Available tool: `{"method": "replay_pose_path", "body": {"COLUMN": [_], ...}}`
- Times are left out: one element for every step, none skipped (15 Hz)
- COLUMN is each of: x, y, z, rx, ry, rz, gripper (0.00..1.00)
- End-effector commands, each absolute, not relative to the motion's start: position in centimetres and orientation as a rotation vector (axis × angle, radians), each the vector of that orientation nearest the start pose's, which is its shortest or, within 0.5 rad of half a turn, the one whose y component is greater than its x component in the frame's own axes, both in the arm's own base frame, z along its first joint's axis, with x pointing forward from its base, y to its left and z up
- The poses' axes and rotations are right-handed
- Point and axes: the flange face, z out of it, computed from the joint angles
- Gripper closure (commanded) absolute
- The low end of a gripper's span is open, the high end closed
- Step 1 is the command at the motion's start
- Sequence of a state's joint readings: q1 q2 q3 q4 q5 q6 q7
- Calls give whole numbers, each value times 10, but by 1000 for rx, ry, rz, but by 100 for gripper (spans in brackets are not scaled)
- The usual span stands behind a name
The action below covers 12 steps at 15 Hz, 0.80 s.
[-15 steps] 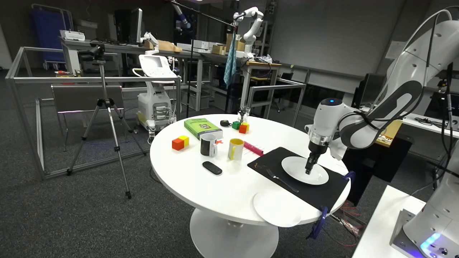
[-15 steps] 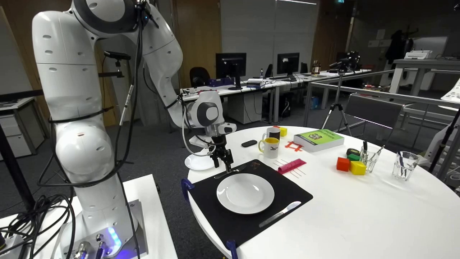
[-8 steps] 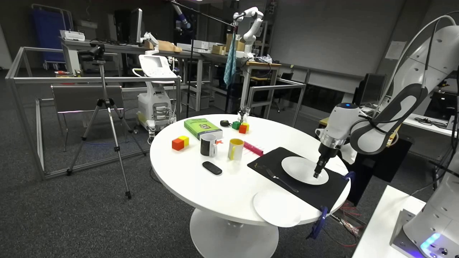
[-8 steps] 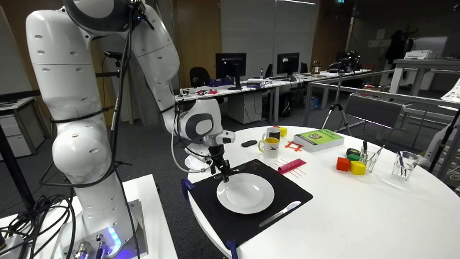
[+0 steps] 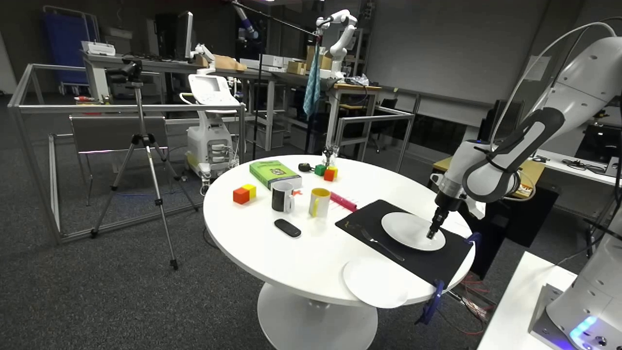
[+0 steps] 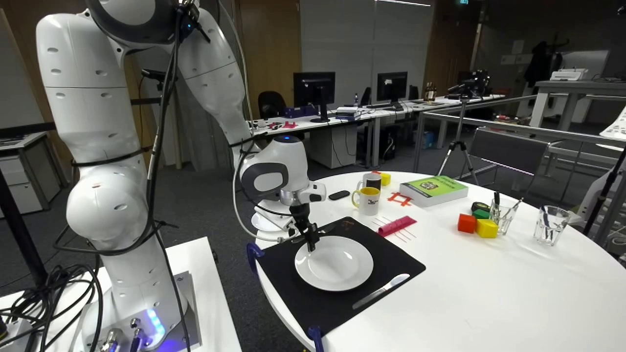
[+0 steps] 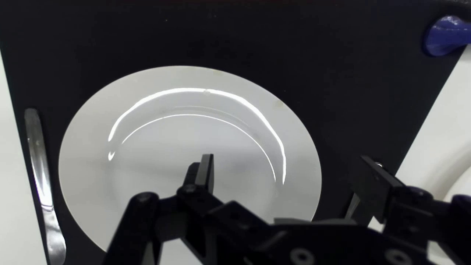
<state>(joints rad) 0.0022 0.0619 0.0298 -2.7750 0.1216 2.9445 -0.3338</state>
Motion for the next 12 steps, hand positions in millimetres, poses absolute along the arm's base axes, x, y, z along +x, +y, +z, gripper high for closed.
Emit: {"method": "replay_pose_path", "body": {"x": [392,390,387,380,379,377,375,374,371,369,366,362], "y": [-10,-15,-22,-27,-34,-41,-47,-53,-60,-65,-69,-73], "z": [213,212,208,205,202,200,199,198,197,197,196,195], "rx": [-3048,-3037,-3037,-3041,-3046,-3062,-3066,-3078,-3091,-3100,-3111,-3116], "ry": [-443,-447,-439,-424,-397,-361,-344,-319,-293,-277,-255,-247], "rz": [-150,-123,-83,-37,-2,31,54,77,105,134,167,201], "gripper": [0,0,0,0,0,0,0,0,0,0,0,0]}}
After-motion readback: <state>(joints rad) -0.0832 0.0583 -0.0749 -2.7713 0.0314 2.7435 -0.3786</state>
